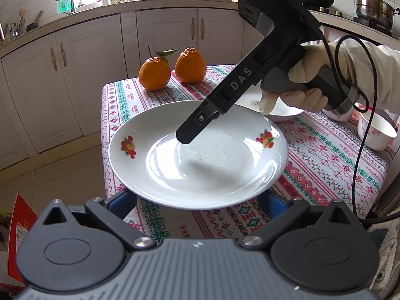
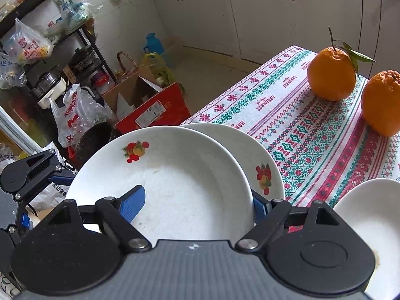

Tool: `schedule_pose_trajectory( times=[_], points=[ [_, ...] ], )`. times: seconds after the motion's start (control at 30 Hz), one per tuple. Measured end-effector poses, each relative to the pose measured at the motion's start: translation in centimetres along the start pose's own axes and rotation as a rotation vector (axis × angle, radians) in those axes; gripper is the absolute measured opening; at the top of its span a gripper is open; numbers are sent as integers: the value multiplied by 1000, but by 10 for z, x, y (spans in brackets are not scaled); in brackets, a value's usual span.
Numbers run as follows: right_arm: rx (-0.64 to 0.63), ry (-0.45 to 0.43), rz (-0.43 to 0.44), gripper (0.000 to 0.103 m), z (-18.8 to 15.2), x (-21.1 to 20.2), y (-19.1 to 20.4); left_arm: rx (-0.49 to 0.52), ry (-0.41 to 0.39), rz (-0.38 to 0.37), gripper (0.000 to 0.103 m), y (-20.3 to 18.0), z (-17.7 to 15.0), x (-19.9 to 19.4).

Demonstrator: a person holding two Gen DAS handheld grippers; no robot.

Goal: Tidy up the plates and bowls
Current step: 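Lower the plate onto the other white plate with the left tool while the right tool lowers too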

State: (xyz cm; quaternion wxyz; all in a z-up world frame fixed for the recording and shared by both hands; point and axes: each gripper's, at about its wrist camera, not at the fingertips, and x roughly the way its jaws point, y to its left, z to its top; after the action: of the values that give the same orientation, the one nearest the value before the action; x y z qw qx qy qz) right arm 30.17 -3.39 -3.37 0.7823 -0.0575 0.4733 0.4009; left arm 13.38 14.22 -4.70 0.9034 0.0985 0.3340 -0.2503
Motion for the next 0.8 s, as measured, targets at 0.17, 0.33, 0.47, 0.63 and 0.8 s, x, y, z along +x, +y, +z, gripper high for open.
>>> schedule_pose_trajectory(
  times=[0.17,0.33,0.47,0.63,0.8],
  points=[
    [11,2,-8,89,0,3,-5,-4,2,-4,102,4,2,5],
    [22,4,-16,89,-1,4,-10,-6,8,-7,102,7,2,10],
    [29,4,-20,89,-2,2,-13,-2,13,-15,102,9,3,14],
    [35,2,-19,89,-4,-1,-15,-17,21,-25,102,13,4,18],
    [40,-2,-21,89,-6,-4,-15,-21,21,-27,102,13,3,19]
  ],
)
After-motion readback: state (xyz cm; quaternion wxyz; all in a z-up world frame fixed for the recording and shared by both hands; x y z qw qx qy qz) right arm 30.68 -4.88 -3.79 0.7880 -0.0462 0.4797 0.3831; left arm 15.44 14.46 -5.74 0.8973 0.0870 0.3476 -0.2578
